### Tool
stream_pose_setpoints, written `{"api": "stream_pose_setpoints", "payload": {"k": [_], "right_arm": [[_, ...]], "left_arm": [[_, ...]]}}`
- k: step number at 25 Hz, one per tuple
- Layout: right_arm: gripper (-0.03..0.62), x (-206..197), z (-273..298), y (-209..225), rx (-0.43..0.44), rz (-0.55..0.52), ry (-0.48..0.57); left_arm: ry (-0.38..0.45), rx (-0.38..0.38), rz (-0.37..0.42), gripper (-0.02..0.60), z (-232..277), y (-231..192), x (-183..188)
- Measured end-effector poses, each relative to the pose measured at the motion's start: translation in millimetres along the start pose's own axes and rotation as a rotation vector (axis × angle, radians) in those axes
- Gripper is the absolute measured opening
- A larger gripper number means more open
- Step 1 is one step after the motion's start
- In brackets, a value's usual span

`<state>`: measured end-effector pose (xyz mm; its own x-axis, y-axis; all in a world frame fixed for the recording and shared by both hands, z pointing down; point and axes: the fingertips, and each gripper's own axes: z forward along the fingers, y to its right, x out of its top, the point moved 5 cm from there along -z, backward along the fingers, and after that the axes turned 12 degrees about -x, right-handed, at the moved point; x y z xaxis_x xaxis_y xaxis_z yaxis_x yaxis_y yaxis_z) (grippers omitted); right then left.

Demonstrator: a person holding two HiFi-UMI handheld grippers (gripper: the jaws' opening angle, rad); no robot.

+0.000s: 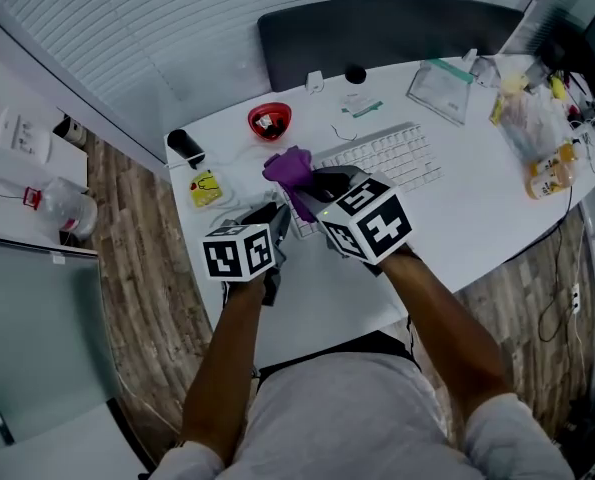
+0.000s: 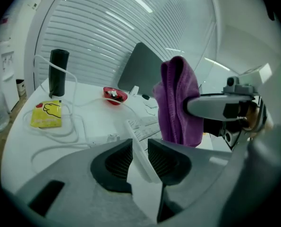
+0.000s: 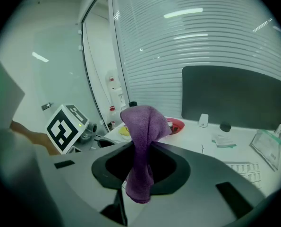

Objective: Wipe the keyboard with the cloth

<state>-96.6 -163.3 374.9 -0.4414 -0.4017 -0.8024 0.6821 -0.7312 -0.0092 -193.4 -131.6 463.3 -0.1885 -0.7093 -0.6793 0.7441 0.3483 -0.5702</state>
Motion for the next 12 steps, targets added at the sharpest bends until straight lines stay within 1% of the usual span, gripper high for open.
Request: {"api": "stream_pose_setpoints", "payload": {"k": [6, 10, 12], "right_arm": [[0.084, -4.1, 23.1, -4.0, 0.011, -0.017, -0.122], [0.084, -7.7, 36.1, -6.4, 0.028, -0.033, -0.19], [0.084, -11.1, 41.5, -7.3, 0.043, -0.047, -0.23]], "left_arm": [[-0.026, -0.011, -0.084, 0.123, 7.2, -7.1, -7.8], [-0.02, -0.03, -0.135, 0.123, 10.8, -8.9, -9.2], [-0.016, -0.053, -0.177, 0.121, 11.4, -10.3, -10.1]]}}
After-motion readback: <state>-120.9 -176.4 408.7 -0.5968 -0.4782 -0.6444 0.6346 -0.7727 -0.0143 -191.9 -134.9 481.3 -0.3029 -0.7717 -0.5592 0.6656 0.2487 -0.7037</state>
